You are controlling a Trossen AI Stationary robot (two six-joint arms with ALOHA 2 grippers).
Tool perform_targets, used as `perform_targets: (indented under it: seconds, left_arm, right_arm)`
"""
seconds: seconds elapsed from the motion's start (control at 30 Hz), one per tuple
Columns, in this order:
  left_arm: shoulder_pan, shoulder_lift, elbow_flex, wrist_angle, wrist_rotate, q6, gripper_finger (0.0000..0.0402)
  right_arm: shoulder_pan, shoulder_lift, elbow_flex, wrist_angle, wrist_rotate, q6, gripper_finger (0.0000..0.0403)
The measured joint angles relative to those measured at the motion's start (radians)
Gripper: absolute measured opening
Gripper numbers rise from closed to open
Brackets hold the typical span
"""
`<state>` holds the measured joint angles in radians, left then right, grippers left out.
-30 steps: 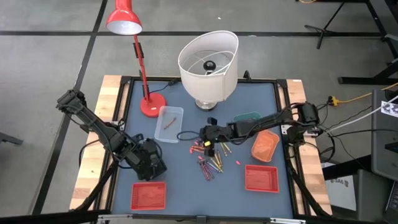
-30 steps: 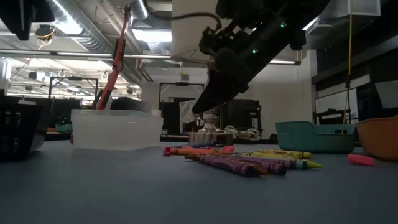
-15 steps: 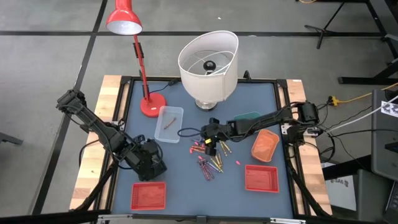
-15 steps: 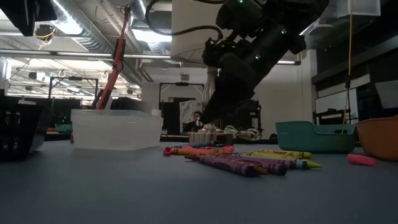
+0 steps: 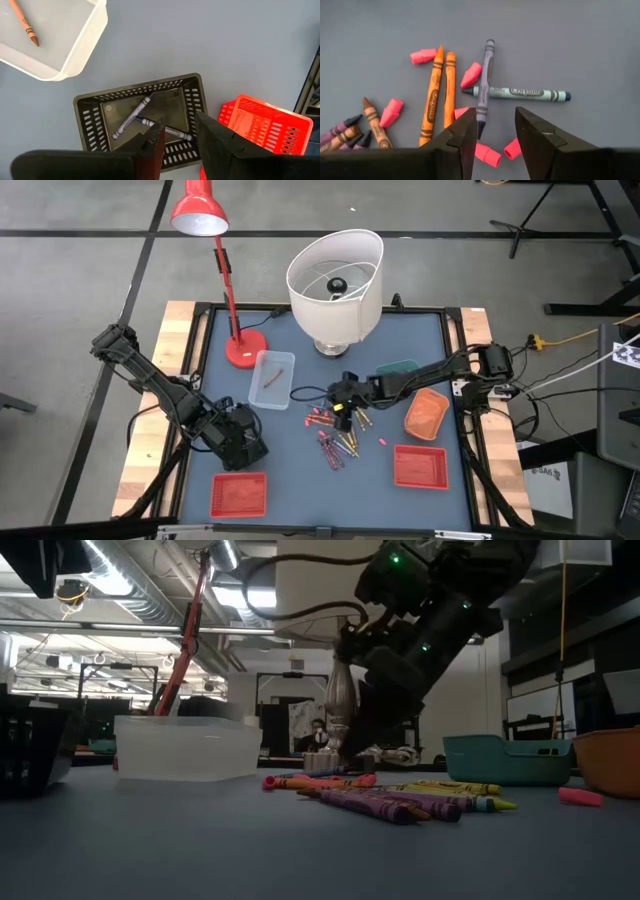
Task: Sort crayons
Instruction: Put the dark blue crayon into the black bin
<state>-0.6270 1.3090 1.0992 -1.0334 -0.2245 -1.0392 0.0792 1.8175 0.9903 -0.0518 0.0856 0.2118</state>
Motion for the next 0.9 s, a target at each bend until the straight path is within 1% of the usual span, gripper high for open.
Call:
perform_targets:
  seconds: [0.2, 0.4, 0.73, 0.9]
  left_arm:
    - [0.0, 0.0, 0.0, 0.0, 0.0, 0.0, 0.0092]
    - [0.0, 0.0, 0.0, 0.002, 0.0, 0.0, 0.0092]
    - [0.0, 0.0, 0.0, 0.004, -0.003, 0.0, 0.0092]
    - [0.0, 0.0, 0.0, 0.007, -0.003, 0.0, 0.0092]
  right_arm:
    - [0.0, 0.0, -0.013, 0.006, -0.003, 0.002, 0.0133]
    - [0.003, 0.0, -0.013, 0.069, -0.062, -0.004, 0.0133]
    - [0.034, 0.0, -0.013, 0.092, 0.023, -0.008, 0.0133]
    - [0.033, 0.021, -0.013, 0.1, 0.027, -0.008, 0.0133]
